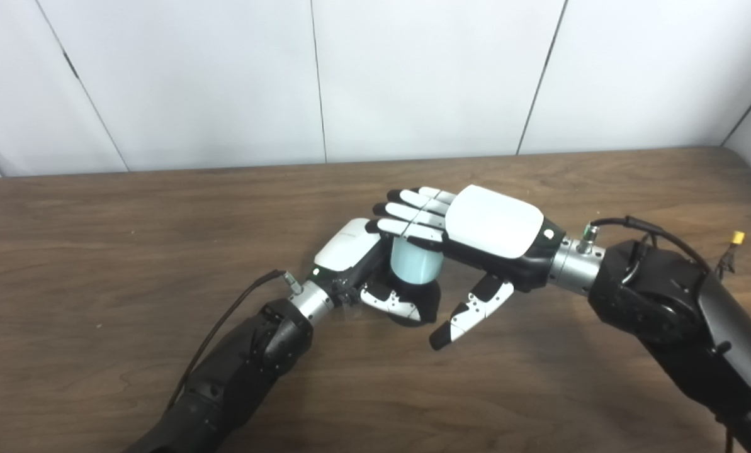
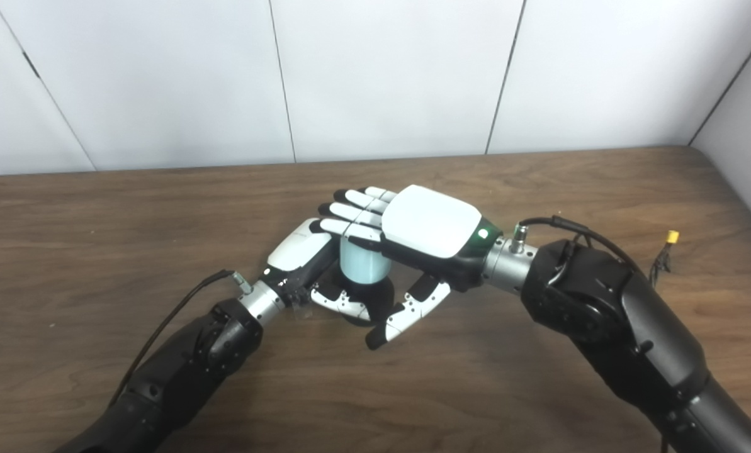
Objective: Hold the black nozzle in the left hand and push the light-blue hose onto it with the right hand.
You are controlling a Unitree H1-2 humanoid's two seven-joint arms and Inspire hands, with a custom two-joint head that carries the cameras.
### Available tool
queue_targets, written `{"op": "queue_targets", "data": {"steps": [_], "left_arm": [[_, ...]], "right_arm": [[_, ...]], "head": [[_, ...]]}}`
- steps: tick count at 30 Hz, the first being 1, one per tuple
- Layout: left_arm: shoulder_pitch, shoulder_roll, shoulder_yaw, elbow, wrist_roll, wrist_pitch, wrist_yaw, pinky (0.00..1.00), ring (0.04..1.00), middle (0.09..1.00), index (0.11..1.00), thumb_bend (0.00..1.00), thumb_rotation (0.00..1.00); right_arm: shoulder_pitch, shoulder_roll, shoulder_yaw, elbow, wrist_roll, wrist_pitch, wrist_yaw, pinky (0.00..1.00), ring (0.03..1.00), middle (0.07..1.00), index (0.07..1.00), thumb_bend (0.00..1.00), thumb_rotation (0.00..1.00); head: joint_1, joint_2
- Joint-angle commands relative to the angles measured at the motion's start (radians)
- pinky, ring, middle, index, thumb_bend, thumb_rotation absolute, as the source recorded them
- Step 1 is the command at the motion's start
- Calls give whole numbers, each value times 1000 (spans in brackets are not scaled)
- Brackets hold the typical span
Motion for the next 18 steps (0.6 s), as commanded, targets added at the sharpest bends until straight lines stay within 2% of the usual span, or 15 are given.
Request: {"op": "queue_targets", "data": {"steps": [1,6,11,15,18], "left_arm": [[127,25,-44,84,46,60,-81,353,418,495,495,503,0],[124,19,-46,98,47,46,-68,352,417,496,497,502,0],[124,17,-46,104,42,41,-70,355,420,498,494,503,0],[125,18,-47,105,48,40,-58,355,419,499,493,503,0],[127,19,-47,97,46,56,-71,355,416,497,497,502,0]], "right_arm": [[42,-12,55,7,38,-12,89,942,975,956,922,824,904],[44,6,87,-16,82,-5,109,896,954,933,900,843,887],[39,14,114,-22,74,11,119,925,963,944,913,841,873],[39,12,114,-15,69,9,104,919,957,939,907,837,884],[45,14,95,-12,68,19,83,909,968,954,934,847,887]], "head": [[-1,1],[-1,3],[3,3],[4,3],[4,2]]}}
